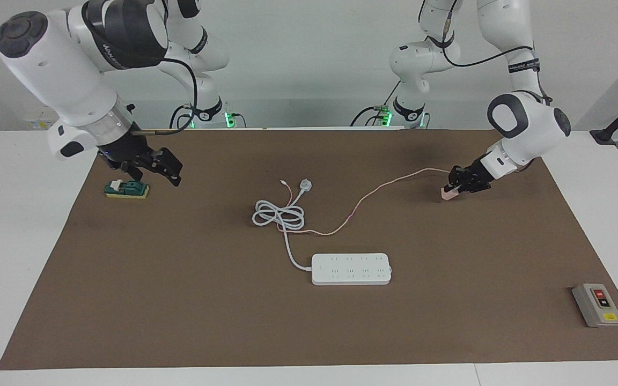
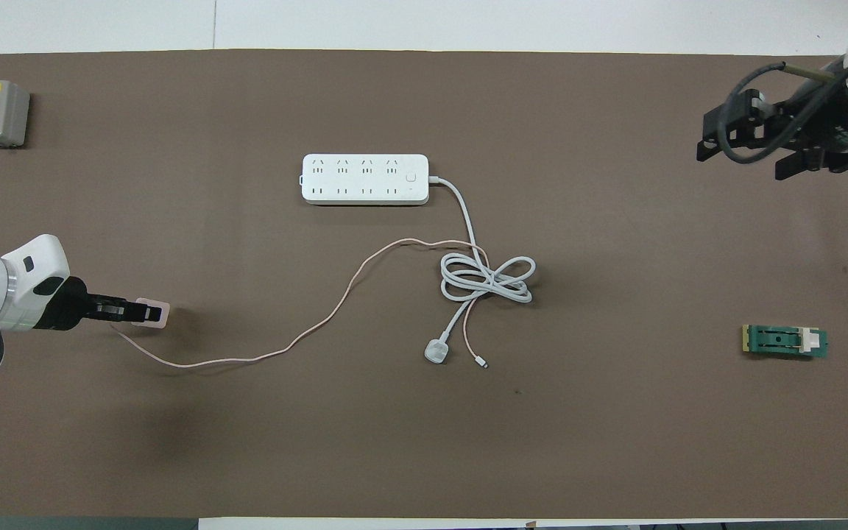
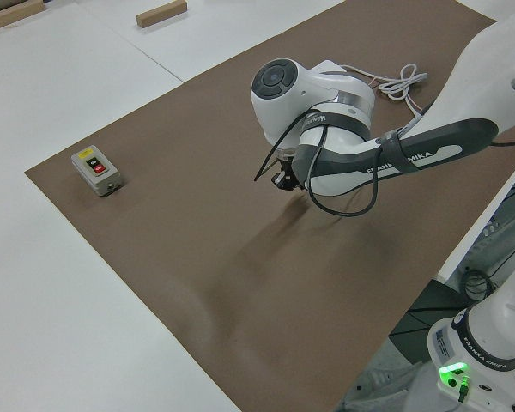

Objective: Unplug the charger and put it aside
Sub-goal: 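Carry the plug toward the table edge while the right gripper withdraws, then lower the pink plug onto the table and open the left gripper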

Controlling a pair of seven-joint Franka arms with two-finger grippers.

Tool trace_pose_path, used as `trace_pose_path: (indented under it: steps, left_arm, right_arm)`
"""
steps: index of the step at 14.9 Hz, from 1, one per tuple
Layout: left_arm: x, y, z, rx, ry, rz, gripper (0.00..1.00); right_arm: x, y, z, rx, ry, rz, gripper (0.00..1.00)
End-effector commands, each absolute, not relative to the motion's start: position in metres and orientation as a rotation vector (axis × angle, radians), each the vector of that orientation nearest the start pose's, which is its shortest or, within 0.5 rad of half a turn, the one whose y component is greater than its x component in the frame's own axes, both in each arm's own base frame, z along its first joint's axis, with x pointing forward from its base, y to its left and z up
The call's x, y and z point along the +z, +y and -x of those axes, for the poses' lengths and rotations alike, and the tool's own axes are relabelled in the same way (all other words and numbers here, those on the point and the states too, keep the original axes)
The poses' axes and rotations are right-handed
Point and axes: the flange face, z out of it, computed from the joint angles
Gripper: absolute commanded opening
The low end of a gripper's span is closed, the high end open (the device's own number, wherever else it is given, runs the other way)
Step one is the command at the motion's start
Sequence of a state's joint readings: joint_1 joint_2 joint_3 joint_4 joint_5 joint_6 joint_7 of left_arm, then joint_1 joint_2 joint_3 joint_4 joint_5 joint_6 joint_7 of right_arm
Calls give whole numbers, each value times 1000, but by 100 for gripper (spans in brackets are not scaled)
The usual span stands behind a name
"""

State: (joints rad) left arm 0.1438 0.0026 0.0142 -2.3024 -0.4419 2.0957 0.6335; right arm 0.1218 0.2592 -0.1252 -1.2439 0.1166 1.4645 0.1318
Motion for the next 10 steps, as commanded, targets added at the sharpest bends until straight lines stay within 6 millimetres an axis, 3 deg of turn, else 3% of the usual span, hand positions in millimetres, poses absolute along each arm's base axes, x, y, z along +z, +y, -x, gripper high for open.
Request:
trace_pose_path:
  steps: [1,6,10]
  left_arm:
    - [332,72,-476,21,336,3536,100]
    - [339,99,-476,1,314,3547,100]
    - [356,95,-488,1,321,3556,100]
  right_arm:
    - [642,4,-594,51,-39,3099,100]
    - [675,-22,-548,51,-120,3125,100]
    - [669,-31,-523,88,-113,3140,100]
